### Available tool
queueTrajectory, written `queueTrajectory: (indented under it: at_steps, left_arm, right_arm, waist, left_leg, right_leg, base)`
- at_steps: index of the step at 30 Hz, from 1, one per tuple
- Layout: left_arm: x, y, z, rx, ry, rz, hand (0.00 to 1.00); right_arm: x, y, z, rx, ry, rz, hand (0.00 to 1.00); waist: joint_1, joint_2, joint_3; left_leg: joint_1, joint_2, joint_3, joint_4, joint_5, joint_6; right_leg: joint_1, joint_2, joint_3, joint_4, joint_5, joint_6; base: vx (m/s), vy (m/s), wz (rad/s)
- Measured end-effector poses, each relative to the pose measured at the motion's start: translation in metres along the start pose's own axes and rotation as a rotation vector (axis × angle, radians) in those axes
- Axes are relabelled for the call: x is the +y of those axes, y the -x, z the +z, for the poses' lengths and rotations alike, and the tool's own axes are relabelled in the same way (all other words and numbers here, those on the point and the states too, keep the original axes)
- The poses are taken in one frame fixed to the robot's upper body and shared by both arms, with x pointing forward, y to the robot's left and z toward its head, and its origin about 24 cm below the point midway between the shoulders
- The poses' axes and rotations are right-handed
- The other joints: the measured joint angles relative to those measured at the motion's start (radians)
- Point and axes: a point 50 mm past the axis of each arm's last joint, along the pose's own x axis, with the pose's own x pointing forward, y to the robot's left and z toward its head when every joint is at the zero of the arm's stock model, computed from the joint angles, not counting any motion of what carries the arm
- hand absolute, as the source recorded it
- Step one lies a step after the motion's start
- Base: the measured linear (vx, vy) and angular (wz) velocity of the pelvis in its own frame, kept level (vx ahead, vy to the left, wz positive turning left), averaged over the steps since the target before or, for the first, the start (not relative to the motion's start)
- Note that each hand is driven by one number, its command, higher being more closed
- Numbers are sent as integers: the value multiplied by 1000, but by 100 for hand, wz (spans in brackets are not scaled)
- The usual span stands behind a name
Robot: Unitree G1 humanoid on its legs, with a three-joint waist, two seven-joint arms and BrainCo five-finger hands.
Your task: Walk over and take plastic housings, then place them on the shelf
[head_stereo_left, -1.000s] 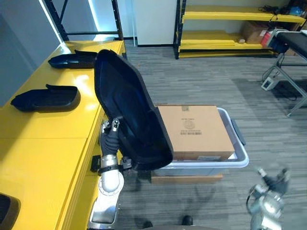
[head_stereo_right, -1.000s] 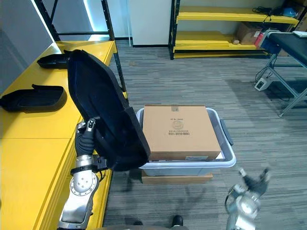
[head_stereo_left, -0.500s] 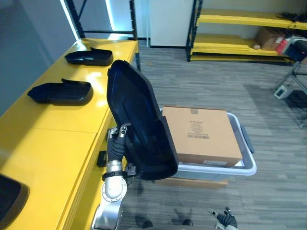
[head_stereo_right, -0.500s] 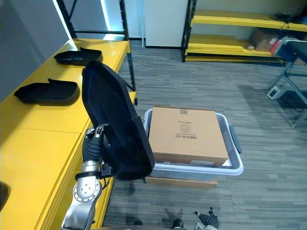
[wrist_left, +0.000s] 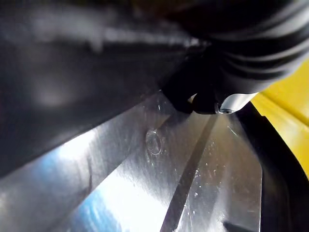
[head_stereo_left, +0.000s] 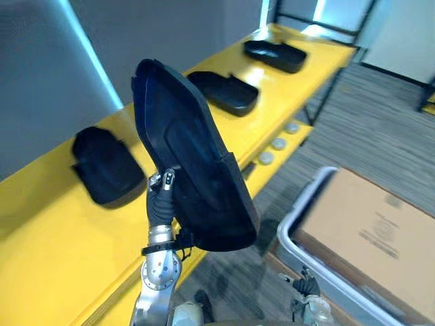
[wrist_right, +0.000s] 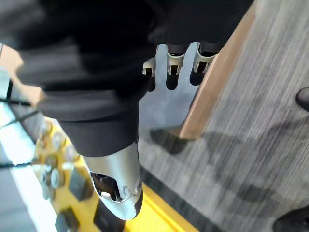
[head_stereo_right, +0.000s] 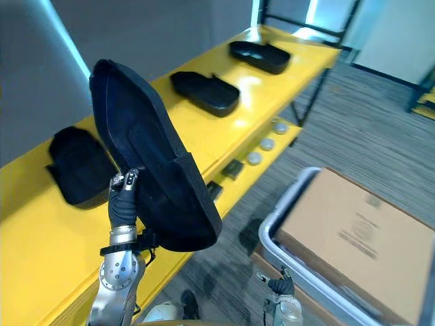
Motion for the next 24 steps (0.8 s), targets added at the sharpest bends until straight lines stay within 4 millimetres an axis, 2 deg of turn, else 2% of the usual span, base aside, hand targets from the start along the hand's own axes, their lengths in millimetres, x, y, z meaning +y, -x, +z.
queueTrajectory:
  at_steps: [1, 2, 3, 4, 5, 7, 8, 10, 11, 12, 13, 14, 15, 16, 18, 23, 24]
  left_arm:
    - [-2, -1, 1, -7, 9, 2, 100]
    - [-3, -1, 2, -11, 11, 3, 100]
    - [-3, -3, 4, -27, 12, 4, 100]
    - [-3, -5, 5, -37, 10, 10, 100]
    - [-2, -6, 7, -48, 8, 20, 100]
    - [-3, -7, 8, -55, 12, 28, 100]
    - [-3, -7, 8, -57, 15, 28, 100]
    - [-7, -10, 12, -77, 32, 28, 100]
    - [-8, -10, 12, -80, 34, 29, 100]
    - [-7, -10, 12, -78, 32, 34, 100]
    - [-7, -9, 12, -85, 28, 31, 100]
    - [-7, -9, 12, -81, 30, 32, 100]
    - [-6, -5, 10, -67, 36, 40, 100]
    - [-5, -1, 8, -50, 38, 50, 100]
    - [-4, 3, 4, -24, 36, 55, 100]
    - [1, 10, -1, 16, 21, 75, 100]
    - [2, 10, -1, 15, 18, 74, 100]
  right_arm:
    - [0, 0, 0, 0, 4, -1, 0]
    - [-1, 0, -1, 2, 9, -1, 0]
    - [0, 1, -3, 13, 9, 1, 0]
    - [2, 1, -1, 8, 7, 5, 0]
    - [4, 0, 2, -3, 5, 10, 0]
    - [4, -1, 6, -14, 4, 9, 0]
    - [3, -1, 5, -17, 3, 8, 0]
    - [1, 1, 6, -31, -3, 2, 0]
    - [-1, 2, 4, -26, -4, -2, 0]
    - [-2, 3, 1, -18, -4, -8, 0]
    - [-1, 6, -4, -3, -8, -6, 0]
    - [-2, 6, -6, 4, -11, -7, 0]
    - [-4, 6, -6, 3, -11, -13, 0]
    - [-6, 4, -1, -12, -6, -15, 0]
    - [-6, 4, 1, -20, -7, -14, 0]
    - [-7, 6, -5, -2, -11, -17, 0]
    - [-6, 8, -10, 12, -15, -18, 0]
  waist:
    - [5, 0, 0]
    - [3, -1, 0]
    - [-5, 2, 0]
    - [-9, 1, 0]
    - [-19, 1, 0]
    - [-24, -6, -3]
    - [-27, -6, -4]
    - [-57, -6, -4]
    - [-64, -7, -4]
    - [-72, -16, -8]
    - [-65, -54, -18]
    - [-66, -57, -21]
    - [-51, -40, -30]
    - [-34, -22, -36]
    - [-20, -10, -43]
    - [-18, -17, -49]
    - [-22, -28, -48]
  left_leg:
    - [17, -24, -43, 9, -13, 16]
    - [28, -34, -69, 11, -19, 20]
    - [52, -36, -126, 3, -29, 23]
    - [60, -36, -151, -6, -29, 23]
    - [77, -36, -188, -22, -24, 18]
    - [129, -47, -276, -47, -19, 11]
    - [139, -51, -302, -50, -18, 9]
    - [153, -70, -433, -41, -12, -13]
    - [154, -74, -458, -33, -14, -24]
    - [158, -86, -492, -13, -20, -39]
    - [156, -111, -500, 5, -33, -64]
    - [153, -110, -508, 18, -45, -77]
    - [144, -83, -508, 26, -52, -89]
    - [128, -57, -511, 36, -57, -97]
    - [127, -27, -509, 31, -54, -103]
    - [116, -20, -531, 24, -48, -117]
    - [106, -30, -550, 17, -42, -126]
  right_leg:
    - [-1, -62, 33, 146, 3, -45]
    - [-16, -87, 78, 221, 18, -89]
    - [-72, -87, 256, 350, -42, -121]
    - [-110, -60, 348, 390, -85, -114]
    - [-158, -11, 459, 421, -135, -105]
    - [-243, 93, 643, 399, -211, -114]
    - [-264, 120, 682, 395, -226, -110]
    - [-336, 213, 865, 367, -253, -106]
    - [-351, 228, 905, 357, -252, -103]
    - [-360, 237, 959, 303, -227, -98]
    - [-359, 213, 977, 208, -109, -91]
    - [-337, 204, 968, 195, -133, -73]
    - [-296, 222, 930, 128, -140, -72]
    - [-269, 247, 906, 69, -125, -86]
    - [-241, 274, 886, 22, -100, -100]
    - [-217, 279, 839, 5, -92, -107]
    - [-217, 269, 822, 6, -92, -107]
  base:
    - [213, 193, 110]
    - [232, 170, 122]
    - [192, 93, 100]
    - [221, 71, 111]
    - [200, 45, 102]
    - [216, 31, 115]
    - [184, -30, 131]
    - [157, -90, 169]
    - [149, -159, 179]
    - [116, -156, 150]
    - [152, -239, 140]
    - [100, -251, 95]
    - [89, -283, 50]
    - [18, -208, 26]
    - [-5, -140, 15]
    - [-43, -44, 24]
    - [-37, 11, 44]
